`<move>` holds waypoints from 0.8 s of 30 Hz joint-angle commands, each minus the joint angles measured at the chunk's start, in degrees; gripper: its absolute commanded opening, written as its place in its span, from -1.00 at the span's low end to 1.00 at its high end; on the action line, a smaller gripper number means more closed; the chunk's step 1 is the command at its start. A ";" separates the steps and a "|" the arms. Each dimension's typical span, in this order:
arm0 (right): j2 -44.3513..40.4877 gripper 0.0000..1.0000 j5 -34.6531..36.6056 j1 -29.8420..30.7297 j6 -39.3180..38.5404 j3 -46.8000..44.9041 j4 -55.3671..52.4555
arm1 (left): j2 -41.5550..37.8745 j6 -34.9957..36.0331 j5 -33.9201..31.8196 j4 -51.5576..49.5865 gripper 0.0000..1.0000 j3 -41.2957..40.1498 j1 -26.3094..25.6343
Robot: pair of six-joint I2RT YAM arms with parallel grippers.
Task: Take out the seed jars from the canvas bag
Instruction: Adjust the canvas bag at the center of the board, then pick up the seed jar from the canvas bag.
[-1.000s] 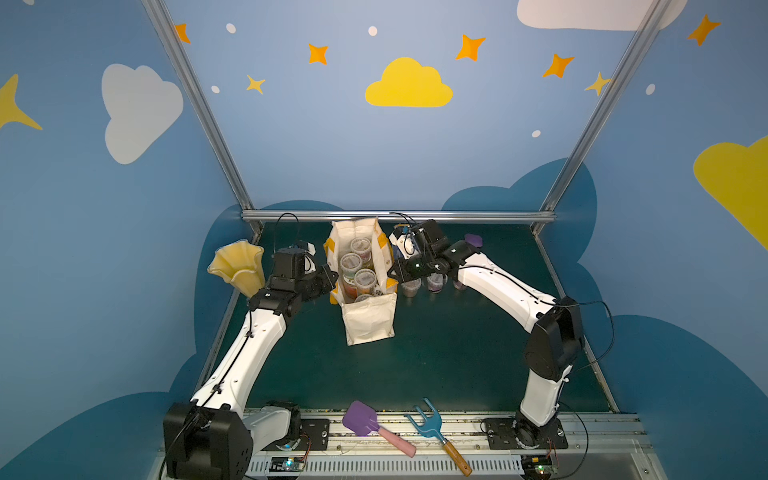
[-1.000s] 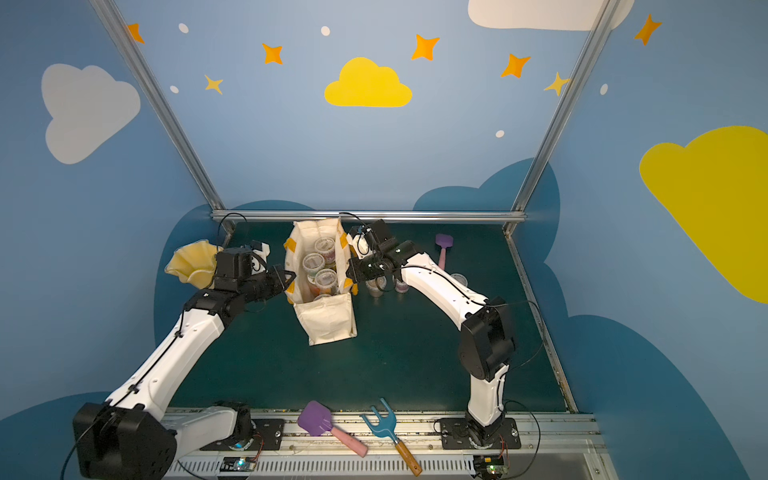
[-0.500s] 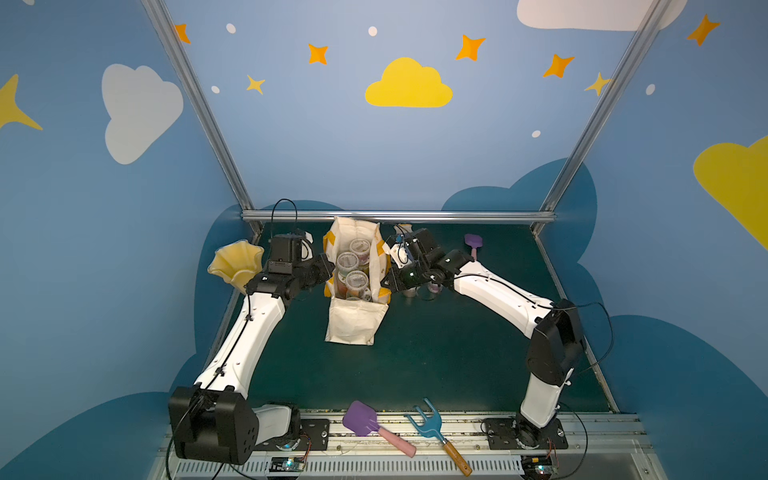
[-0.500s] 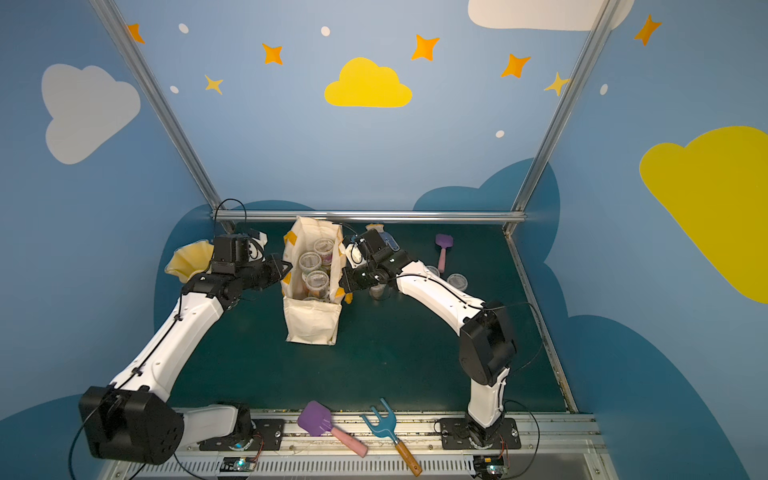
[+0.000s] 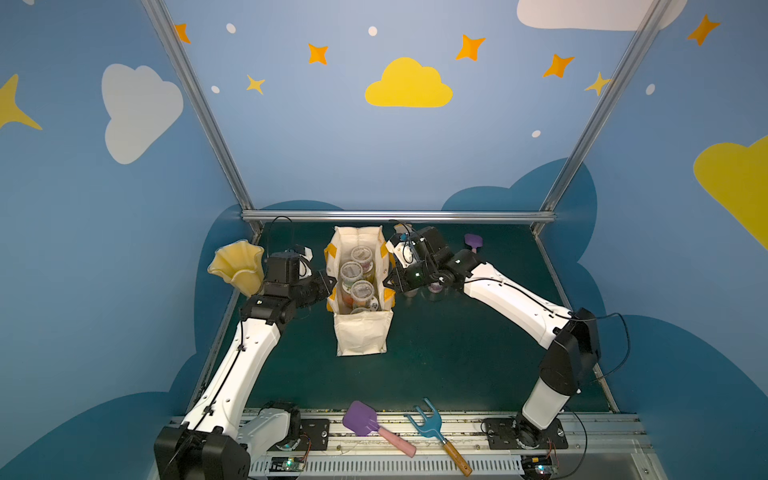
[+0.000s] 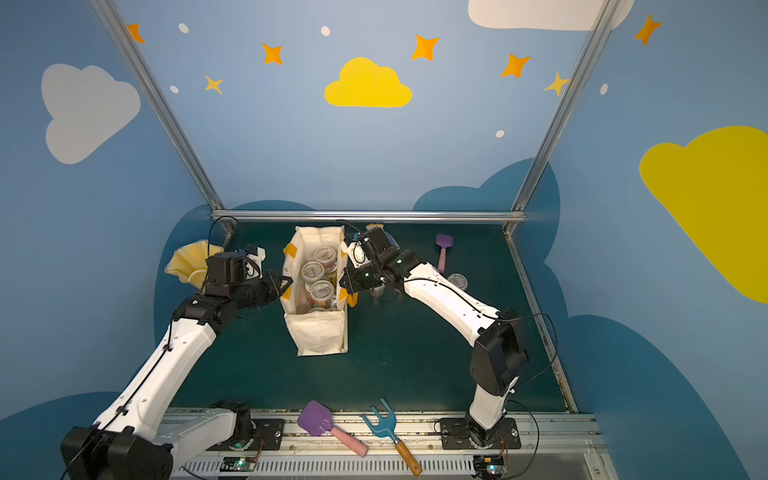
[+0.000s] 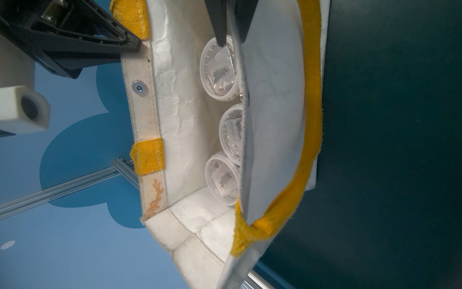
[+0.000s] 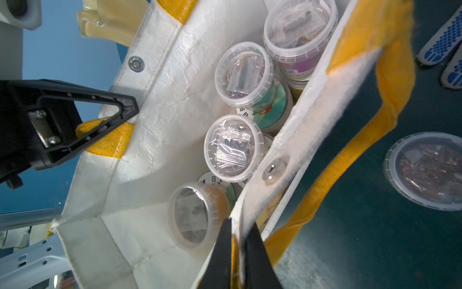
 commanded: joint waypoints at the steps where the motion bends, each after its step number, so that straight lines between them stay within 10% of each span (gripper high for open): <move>1: -3.57 -0.78 0.66 0.32 -0.67 -0.73 -2.13 | -3.47 0.03 0.28 1.14 -0.90 0.28 -0.22; 8: -6.29 0.04 5.61 -0.19 -2.88 2.45 -5.97 | -4.67 0.33 0.43 0.68 -0.90 -1.23 -0.22; 24: 17.80 0.05 -0.86 3.68 -3.31 39.34 -12.28 | -5.06 0.83 -1.41 2.13 -0.89 -1.89 -0.22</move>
